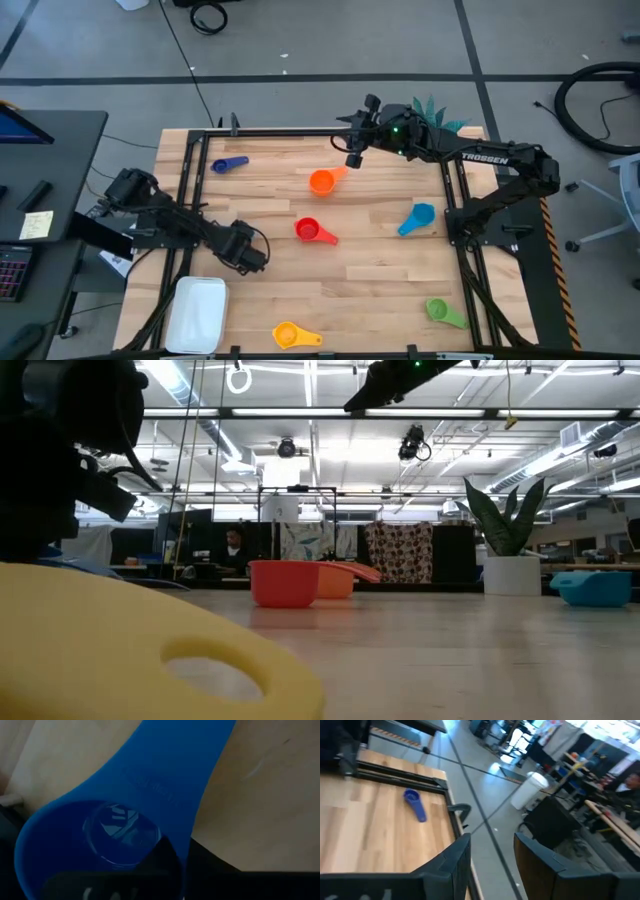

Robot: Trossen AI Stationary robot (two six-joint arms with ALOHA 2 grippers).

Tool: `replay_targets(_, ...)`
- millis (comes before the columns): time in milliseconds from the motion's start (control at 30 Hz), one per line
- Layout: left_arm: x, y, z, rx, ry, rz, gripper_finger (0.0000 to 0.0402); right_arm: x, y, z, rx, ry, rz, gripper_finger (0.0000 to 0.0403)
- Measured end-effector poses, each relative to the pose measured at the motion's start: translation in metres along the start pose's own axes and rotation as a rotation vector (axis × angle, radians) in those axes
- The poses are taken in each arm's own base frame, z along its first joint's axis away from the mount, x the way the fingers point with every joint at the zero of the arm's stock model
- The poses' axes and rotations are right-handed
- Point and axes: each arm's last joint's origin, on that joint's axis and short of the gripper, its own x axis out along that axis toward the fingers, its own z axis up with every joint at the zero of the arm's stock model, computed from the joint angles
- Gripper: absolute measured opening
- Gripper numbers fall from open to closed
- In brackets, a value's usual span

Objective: Nest measuring cups in basket
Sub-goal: Stack the dark blue measuring cup on top of the orange measuring cup

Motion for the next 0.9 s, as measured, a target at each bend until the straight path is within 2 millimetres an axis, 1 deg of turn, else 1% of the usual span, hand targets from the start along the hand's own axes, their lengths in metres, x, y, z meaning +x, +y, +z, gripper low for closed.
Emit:
replay_targets(100,-0.002,0.003,0.006,-0.005,0.018,-0.014,0.0010,-0.002,-0.003,0.002,0.007,-0.005,-0.049,0.0155)
replay_targets(167,-0.007,0.005,0.012,0.001,0.025,-0.033,0.0010,-0.007,-0.006,0.006,0.014,-0.029,-0.065,0.0155)
replay_targets(333,-0.036,0.016,0.041,0.039,-0.013,-0.132,0.0010,-0.024,-0.016,0.015,0.033,-0.093,-0.101,0.0155)
replay_targets(467,-0.063,0.035,0.075,0.029,-0.047,-0.191,0.0010,-0.040,-0.025,0.021,0.047,-0.123,-0.143,0.0155)
replay_targets(533,-0.078,0.046,0.096,0.006,-0.059,-0.239,0.0010,-0.047,-0.029,0.022,0.052,-0.127,-0.164,0.0155)
replay_targets(633,-0.101,0.059,0.128,0.016,-0.118,-0.320,0.0010,-0.056,-0.035,0.023,0.058,-0.122,-0.192,0.0155)
replay_targets(800,-0.142,0.077,0.175,0.048,-0.294,-0.320,0.0010,-0.067,-0.043,0.022,0.065,-0.127,-0.219,0.0155)
replay_targets(900,-0.160,0.082,0.204,0.066,-0.347,-0.320,0.0010,-0.072,-0.048,0.023,0.071,-0.135,-0.236,0.0155)
